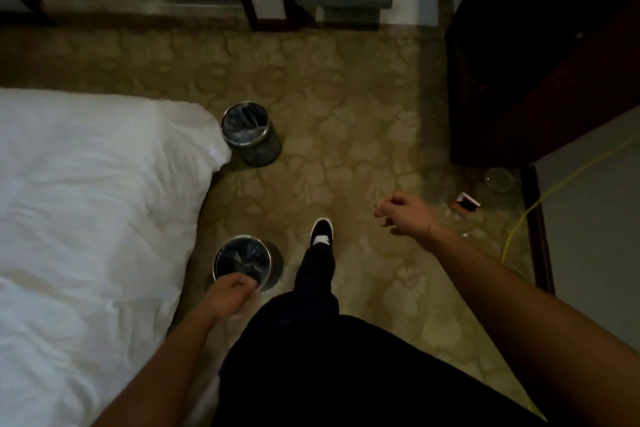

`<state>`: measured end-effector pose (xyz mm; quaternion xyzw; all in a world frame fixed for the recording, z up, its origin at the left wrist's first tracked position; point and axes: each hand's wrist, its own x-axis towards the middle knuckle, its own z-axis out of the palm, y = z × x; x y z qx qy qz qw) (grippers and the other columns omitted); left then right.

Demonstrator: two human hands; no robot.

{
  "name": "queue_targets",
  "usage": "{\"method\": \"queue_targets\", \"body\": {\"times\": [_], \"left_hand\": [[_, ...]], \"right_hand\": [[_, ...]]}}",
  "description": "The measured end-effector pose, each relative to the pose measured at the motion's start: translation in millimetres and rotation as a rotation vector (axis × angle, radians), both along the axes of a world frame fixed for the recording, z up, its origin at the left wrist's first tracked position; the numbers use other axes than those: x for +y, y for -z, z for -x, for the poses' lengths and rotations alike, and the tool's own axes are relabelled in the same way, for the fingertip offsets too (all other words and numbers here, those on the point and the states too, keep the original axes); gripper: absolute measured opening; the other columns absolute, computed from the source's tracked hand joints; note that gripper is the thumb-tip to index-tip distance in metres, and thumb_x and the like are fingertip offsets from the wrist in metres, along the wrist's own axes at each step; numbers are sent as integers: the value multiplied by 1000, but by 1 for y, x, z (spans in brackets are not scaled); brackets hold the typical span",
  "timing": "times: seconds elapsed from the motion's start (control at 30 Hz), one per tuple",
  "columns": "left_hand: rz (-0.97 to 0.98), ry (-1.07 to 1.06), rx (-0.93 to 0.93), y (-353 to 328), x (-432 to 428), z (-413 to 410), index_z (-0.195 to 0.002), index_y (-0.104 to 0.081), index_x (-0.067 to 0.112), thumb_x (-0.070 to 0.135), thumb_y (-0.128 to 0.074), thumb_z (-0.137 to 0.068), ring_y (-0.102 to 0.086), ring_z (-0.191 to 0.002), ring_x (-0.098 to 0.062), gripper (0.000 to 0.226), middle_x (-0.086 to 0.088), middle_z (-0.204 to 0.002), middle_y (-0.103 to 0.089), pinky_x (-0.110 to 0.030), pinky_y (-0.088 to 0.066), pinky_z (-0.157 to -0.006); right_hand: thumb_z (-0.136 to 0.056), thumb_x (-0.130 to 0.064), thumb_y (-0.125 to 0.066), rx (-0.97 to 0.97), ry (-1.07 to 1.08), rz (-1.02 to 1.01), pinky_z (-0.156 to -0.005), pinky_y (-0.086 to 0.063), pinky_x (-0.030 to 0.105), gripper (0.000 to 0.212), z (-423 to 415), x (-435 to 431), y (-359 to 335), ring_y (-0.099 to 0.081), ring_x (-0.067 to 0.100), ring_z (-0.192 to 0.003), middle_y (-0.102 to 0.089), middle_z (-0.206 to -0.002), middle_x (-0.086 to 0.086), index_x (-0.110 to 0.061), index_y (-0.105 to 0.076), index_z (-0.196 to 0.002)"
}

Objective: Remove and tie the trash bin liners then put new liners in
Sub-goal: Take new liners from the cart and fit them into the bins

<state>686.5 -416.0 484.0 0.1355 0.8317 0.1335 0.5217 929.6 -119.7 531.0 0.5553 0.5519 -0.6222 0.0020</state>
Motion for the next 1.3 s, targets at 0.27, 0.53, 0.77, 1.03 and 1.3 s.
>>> {"method": "queue_targets", "body": {"times": [0.27,0.53,0.77,1.03,1.3], "left_hand": [[-36,149,-35,-17,186,122,-81,-64,15,30,-53,-102,-60,-66,-19,28,-7,-75,-65,-29,-49,-64],[-227,432,-48,-42,454,183,-101,-65,4,21,-54,-101,-61,-77,-18,20,-7,-84,-66,-31,-51,-73],[-242,311,-57,-23,627,235,-86,-62,24,18,-56,-98,-58,-73,-18,14,-9,-84,-64,-25,-41,-61],[-153,198,62,-29,696,324,-81,-55,10,12,-53,-101,-50,-61,-18,20,1,-64,-51,-23,-41,-53],[-39,50,41,-2,739,406,-84,-62,12,9,-54,-101,-55,-55,-10,20,-3,-69,-60,-22,-42,-55]], "right_hand": [[-100,-22,-59,-198,-32,-34,-53,-42,25,19,69,126,23,-58,16,-68,-66,-83,8,-12,-63,-84],[-95,-15,-63,-399,119,85,-53,-42,27,19,50,228,48,-59,23,-66,-66,-80,16,3,-68,-94],[-101,-16,-58,-338,175,187,-56,-39,25,17,114,385,67,-54,19,-69,-63,-89,14,-3,-65,-92],[-98,-20,-60,-145,5,53,-57,-41,27,18,274,580,22,-59,15,-66,-69,-89,14,-11,-67,-84],[-100,-11,-59,66,-119,-49,-54,-43,19,16,452,739,-35,-56,11,-68,-63,-94,11,0,-66,-109]]}}
